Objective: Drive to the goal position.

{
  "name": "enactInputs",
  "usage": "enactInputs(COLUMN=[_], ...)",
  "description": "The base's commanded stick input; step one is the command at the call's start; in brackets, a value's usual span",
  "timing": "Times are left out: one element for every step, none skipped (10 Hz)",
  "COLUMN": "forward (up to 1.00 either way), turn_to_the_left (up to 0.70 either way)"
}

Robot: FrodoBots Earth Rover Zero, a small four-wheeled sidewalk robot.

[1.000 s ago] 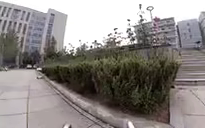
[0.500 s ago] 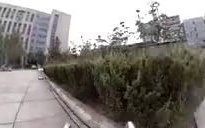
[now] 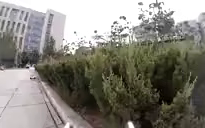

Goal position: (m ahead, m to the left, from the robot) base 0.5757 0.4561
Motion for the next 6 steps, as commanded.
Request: enactInputs(forward=[-0.70,-0.70,-0.70,-0.70,-0.70,-0.70], turn_to_the_left=[0.01,0.01,0.00,0.01,0.01,0.01])
